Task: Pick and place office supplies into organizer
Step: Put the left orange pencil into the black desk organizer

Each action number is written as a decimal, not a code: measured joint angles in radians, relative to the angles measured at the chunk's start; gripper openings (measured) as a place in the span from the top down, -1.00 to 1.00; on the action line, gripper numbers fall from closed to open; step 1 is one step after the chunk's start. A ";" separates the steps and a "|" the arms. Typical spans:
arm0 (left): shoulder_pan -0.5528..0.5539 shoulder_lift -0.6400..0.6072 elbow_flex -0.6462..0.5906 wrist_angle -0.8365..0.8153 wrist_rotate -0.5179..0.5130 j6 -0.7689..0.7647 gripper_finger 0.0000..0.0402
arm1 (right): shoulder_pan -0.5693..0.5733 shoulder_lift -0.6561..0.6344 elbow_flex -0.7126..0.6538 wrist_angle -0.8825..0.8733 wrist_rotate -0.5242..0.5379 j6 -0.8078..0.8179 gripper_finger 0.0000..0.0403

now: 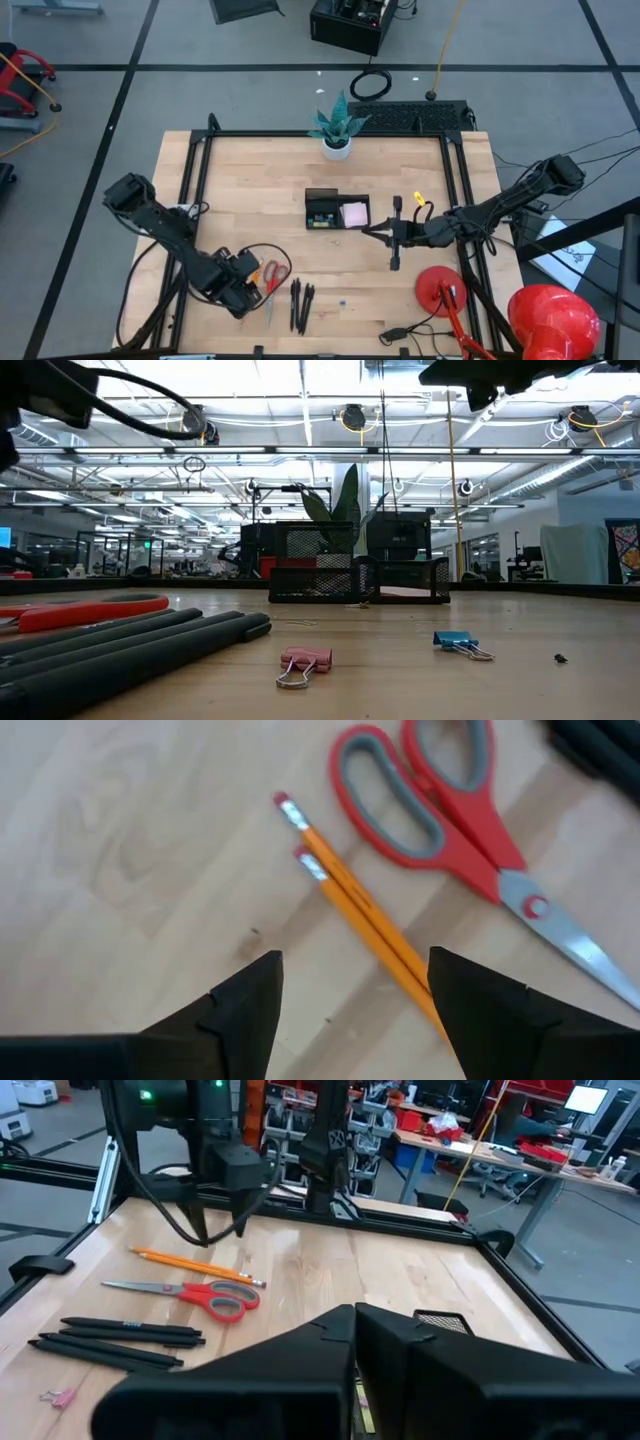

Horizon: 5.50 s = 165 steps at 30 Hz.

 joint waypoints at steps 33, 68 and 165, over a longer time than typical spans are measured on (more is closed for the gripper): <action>0.115 0.034 -0.085 0.081 0.035 -0.021 -0.27 | 0.001 0.000 0.001 -0.001 0.001 0.001 0.98; 0.069 0.115 -0.085 0.146 0.159 -0.244 -0.27 | 0.001 0.000 0.001 -0.001 -0.001 0.002 0.98; 0.206 0.124 -0.013 -0.003 0.151 0.167 0.28 | 0.001 0.001 0.002 -0.001 -0.001 0.027 0.98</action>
